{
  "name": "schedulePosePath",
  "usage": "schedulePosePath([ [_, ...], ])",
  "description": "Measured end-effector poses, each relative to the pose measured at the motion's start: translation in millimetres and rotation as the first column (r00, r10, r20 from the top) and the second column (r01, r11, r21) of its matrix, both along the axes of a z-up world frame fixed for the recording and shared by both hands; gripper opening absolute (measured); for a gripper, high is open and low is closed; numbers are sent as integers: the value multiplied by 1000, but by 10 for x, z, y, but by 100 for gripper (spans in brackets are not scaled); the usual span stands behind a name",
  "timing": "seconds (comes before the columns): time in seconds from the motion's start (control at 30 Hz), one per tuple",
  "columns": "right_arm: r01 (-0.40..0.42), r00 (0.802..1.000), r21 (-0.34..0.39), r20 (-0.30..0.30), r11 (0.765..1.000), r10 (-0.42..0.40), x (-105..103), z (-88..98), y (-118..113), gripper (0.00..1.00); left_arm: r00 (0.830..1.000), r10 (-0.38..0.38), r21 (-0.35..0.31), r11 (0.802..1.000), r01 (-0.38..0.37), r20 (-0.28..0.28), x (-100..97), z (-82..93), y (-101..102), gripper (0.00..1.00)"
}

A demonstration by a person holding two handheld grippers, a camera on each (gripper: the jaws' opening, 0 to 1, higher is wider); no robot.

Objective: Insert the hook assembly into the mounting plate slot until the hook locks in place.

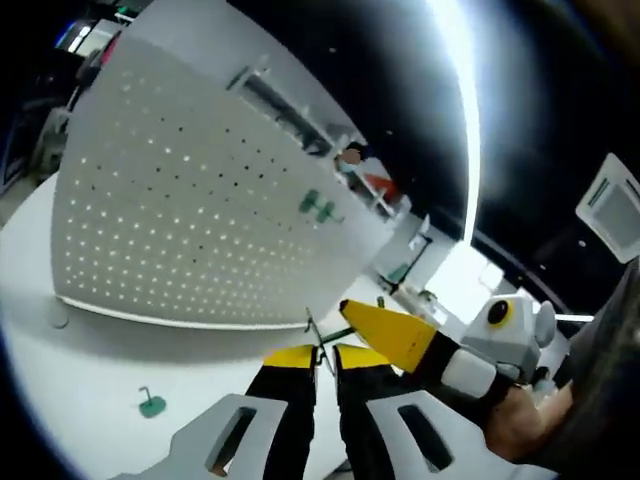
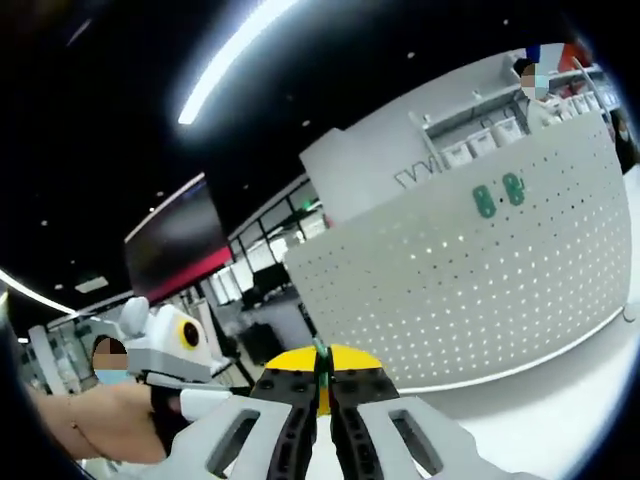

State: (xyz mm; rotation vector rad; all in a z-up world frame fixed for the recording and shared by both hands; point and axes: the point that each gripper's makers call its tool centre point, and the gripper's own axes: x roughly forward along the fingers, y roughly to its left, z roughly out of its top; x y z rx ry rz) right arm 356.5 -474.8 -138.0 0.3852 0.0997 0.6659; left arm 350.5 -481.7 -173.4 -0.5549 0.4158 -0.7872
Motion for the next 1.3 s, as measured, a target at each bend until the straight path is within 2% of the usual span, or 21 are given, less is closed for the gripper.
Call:
schedulePosePath([
  [0.17, -3, 1000, -12, 4, 1000, 3, -16, -16, 0, 0, 1000, 0, -21, 1000, 0, -17, -1, -15, 31, 6],
  [0.37, -25, 1000, -28, -3, 999, 25, -54, -45, 31, 1, 1000, 15, 41, 999, -14, -6, 17, -40, 80, 3],
  [0.47, -35, 999, -43, 10, 998, 36, -61, -25, 33, 1, 1000, 23, 47, 999, -23, -11, 35, -14, 98, 2],
  [0.67, -58, 998, -33, -17, 998, 57, -67, -64, 24, 1, 999, 30, 143, 989, -36, 42, 65, -17, 129, 1],
  [0.77, -76, 997, -61, -16, 995, 75, -75, -104, 32, 1, 998, 25, 195, 980, -37, 61, 84, -48, 148, 1],
  [0.97, -120, 992, -10, -43, 993, 120, -85, -75, 50, 4, 994, 37, 249, 967, -61, 103, 92, -33, 182, 1],
  [1.03, -131, 991, -23, -34, 991, 130, -122, -41, 56, 6, 992, 44, 263, 962, -74, 115, 100, -25, 206, 1],
  [1.13, -128, 985, -158, 96, 979, 144, -155, 36, 32, 7, 988, 69, 271, 957, -106, 141, 128, 16, 272, 1],
  [1.17, -127, 985, -172, 95, 977, 145, -172, 24, 29, 7, 986, 74, 283, 952, -116, 152, 138, 28, 299, 1],
  [1.23, -145, 985, -153, 72, 977, 158, -185, 12, 38, 7, 982, 68, 333, 935, -125, 177, 151, 25, 335, 1],
  [1.3, -141, 987, -143, 62, 980, 151, -167, 4, 22, 8, 980, 60, 352, 928, -125, 192, 142, 48, 327, 1],
])
